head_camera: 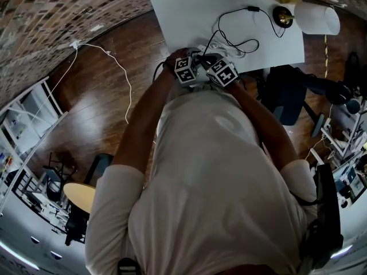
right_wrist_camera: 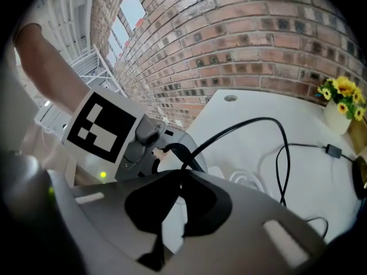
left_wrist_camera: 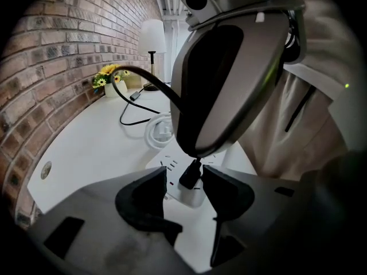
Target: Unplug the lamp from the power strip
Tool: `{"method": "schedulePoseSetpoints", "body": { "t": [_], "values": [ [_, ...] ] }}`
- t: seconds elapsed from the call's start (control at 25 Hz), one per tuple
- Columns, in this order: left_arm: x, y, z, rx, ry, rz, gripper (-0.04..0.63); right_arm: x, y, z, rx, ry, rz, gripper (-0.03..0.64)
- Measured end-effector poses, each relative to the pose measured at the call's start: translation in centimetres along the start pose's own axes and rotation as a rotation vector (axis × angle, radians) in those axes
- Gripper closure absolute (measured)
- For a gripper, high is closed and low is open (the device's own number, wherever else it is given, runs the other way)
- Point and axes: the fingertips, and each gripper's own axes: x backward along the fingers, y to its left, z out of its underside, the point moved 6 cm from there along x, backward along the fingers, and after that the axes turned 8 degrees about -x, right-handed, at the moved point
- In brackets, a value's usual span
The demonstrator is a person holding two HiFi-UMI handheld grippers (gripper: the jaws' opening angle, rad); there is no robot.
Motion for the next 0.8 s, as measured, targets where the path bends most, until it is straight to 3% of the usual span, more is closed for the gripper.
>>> {"method": "schedulePoseSetpoints", "body": {
  "t": [0.36, 0.6, 0.8],
  "values": [
    [0.1, 0.0, -0.2, 0.006, -0.002, 0.0, 0.391, 0.3, 0.6, 0.0, 0.077, 0.038, 0.021, 0.607],
    [0.2, -0.1, -0.1, 0.001, 0.016, 0.011, 0.396, -0.2, 0.3, -1.2, 0.038, 0.075, 0.033, 0.607],
    [0.0, -0.1, 0.2, 0.007, -0.01, 0.004, 0.39, 0.7, -0.1, 0.2, 0.02, 0.039, 0.01, 0.608]
  ]
}}
